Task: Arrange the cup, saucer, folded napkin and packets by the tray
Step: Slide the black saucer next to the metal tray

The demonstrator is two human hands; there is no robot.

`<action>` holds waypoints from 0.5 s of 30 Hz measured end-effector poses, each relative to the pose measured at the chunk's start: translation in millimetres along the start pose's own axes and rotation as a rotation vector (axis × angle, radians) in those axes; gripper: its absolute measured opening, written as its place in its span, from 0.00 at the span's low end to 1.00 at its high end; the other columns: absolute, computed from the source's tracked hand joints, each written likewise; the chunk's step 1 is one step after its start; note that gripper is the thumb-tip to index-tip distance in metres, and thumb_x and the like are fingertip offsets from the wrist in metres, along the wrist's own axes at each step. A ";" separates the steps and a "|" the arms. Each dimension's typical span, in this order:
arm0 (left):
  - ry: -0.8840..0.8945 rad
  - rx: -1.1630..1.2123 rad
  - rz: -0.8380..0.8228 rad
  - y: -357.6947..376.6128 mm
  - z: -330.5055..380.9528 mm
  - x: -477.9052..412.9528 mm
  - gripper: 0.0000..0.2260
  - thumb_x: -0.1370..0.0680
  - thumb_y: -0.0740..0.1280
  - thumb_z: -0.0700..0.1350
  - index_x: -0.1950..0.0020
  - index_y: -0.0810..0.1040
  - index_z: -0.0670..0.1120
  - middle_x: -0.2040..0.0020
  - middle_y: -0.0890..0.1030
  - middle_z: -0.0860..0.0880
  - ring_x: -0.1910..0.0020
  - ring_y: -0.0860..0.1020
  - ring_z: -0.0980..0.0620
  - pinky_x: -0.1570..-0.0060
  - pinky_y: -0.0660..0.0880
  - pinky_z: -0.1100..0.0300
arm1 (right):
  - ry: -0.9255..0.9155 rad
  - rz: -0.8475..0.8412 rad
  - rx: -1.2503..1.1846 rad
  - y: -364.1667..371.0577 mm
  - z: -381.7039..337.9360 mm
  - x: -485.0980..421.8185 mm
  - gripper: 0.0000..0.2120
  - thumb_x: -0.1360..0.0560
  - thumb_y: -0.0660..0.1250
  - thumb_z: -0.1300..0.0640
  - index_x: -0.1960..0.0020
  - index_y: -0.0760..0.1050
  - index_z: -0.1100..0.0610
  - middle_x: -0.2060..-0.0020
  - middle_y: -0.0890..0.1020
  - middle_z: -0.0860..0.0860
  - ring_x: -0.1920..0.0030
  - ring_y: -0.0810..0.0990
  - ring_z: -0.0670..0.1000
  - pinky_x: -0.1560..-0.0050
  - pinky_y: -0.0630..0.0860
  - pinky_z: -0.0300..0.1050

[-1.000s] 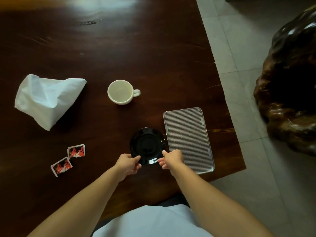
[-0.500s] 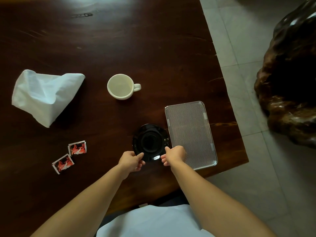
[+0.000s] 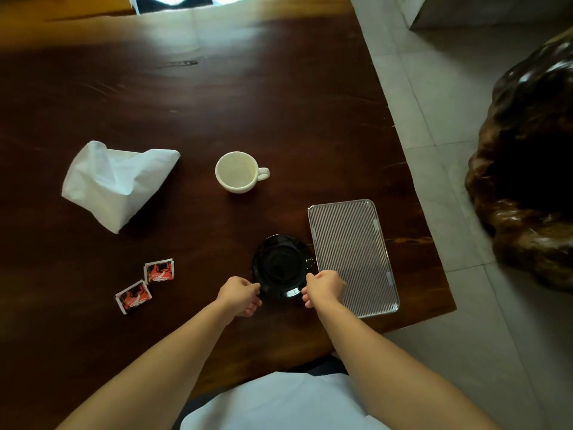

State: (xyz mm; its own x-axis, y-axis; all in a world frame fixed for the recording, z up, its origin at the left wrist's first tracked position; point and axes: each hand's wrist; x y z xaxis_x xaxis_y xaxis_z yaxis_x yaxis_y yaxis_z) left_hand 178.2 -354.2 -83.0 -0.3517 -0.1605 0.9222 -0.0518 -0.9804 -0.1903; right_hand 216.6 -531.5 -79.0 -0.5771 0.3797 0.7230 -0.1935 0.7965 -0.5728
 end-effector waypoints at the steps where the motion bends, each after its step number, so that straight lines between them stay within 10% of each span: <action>1: 0.005 0.000 0.008 -3.5 0.4 3.8 0.10 0.17 0.64 0.45 0.49 0.79 0.39 0.61 0.81 0.42 0.71 0.75 0.52 0.71 0.74 0.62 | -0.025 -0.005 0.004 0.1 -0.9 2.4 0.08 0.20 0.66 0.57 0.51 0.79 0.62 0.65 0.84 0.56 0.71 0.83 0.49 0.76 0.77 0.38; 15: 0.132 -0.101 0.256 -95.7 -21.6 70.1 0.07 0.17 0.63 0.46 0.48 0.78 0.45 0.57 0.83 0.45 0.65 0.79 0.52 0.69 0.75 0.61 | -0.379 -0.199 0.276 33.0 -57.4 50.4 0.11 0.21 0.64 0.55 0.60 0.79 0.55 0.66 0.84 0.53 0.66 0.84 0.52 0.68 0.83 0.46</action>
State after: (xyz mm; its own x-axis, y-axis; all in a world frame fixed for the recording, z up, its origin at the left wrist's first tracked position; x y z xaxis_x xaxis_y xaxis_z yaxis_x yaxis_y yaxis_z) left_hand 138.3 -269.2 -7.4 -0.4839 -0.3776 0.7895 -0.0365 -0.8926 -0.4494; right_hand 226.7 -459.1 -39.3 -0.7449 -0.0048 0.6672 -0.5019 0.6629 -0.5555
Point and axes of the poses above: each hand's wrist, its own x-axis away from the middle knuckle, its own y-axis out of the palm, z = x × y
